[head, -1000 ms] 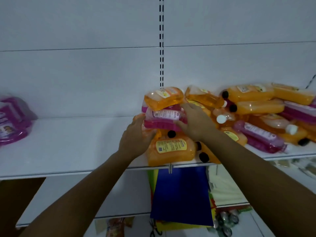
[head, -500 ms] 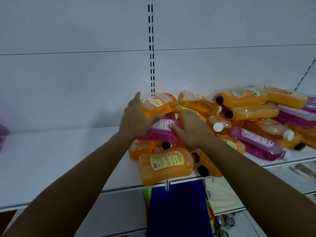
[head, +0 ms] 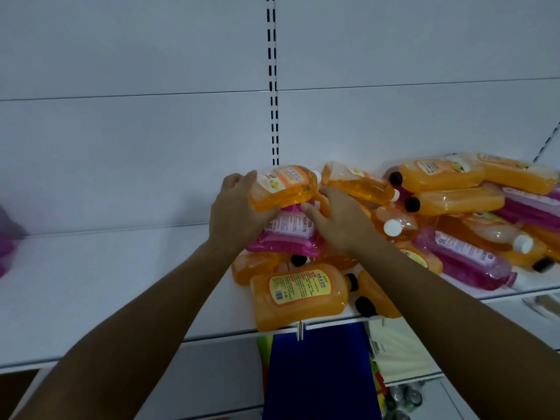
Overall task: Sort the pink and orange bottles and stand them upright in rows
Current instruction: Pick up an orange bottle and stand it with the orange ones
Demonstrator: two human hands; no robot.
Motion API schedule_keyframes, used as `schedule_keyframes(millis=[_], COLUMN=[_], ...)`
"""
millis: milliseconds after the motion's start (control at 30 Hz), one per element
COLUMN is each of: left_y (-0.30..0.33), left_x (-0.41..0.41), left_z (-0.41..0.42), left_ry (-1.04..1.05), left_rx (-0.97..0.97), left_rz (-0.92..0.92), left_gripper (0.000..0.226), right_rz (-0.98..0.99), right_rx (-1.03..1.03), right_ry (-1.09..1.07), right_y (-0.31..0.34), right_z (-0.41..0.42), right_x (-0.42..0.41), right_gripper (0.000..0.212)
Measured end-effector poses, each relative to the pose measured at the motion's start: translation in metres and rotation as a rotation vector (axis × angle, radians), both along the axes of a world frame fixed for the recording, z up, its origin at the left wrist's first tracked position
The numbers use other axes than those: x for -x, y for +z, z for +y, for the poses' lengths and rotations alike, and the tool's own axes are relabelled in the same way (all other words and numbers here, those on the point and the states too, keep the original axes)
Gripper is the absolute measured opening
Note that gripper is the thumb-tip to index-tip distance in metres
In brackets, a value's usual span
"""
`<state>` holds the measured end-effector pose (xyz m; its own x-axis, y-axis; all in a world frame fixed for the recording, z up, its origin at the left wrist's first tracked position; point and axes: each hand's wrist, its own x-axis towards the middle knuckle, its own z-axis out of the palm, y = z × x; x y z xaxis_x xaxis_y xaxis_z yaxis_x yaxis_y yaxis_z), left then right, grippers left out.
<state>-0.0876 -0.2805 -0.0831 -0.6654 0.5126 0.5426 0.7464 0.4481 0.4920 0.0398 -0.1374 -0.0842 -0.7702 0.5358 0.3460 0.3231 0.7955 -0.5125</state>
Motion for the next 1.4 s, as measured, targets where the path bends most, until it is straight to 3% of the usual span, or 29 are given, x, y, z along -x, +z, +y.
schedule_keyframes(millis=[267, 467, 667, 800, 967, 1167, 1400], left_y=[0.008, 0.007, 0.011, 0.014, 0.019, 0.006, -0.008], left_x=[-0.019, -0.046, -0.088, -0.122, -0.186, -0.293, -0.420], left_z=[-0.031, -0.026, 0.010, 0.042, 0.099, 0.196, 0.319], left_ry=[-0.010, -0.116, -0.404, -0.636, -0.789, -0.981, -1.030], left_rx=[-0.250, -0.292, -0.163, -0.053, 0.046, 0.135, 0.212], left_rz=[-0.037, -0.108, -0.172, -0.338, -0.477, -0.576, -0.663], left_gripper=[0.086, 0.084, 0.100, 0.104, 0.079, 0.048, 0.044], right_rz=[0.281, 0.588, 0.707, 0.769, 0.838, 0.785, 0.679], right_rx=[0.630, 1.030, 1.067, 1.071, 0.963, 0.859, 0.698], right_ry=[0.003, 0.060, -0.107, -0.162, -0.273, -0.360, -0.439], right_y=[0.023, 0.033, 0.035, 0.035, 0.032, 0.021, 0.013], right_z=[-0.030, -0.037, -0.005, 0.022, 0.067, 0.143, 0.252], right_x=[0.006, -0.005, -0.060, -0.117, -0.204, -0.325, -0.455], right_gripper=[0.077, 0.046, 0.037, 0.031, 0.026, 0.017, 0.033])
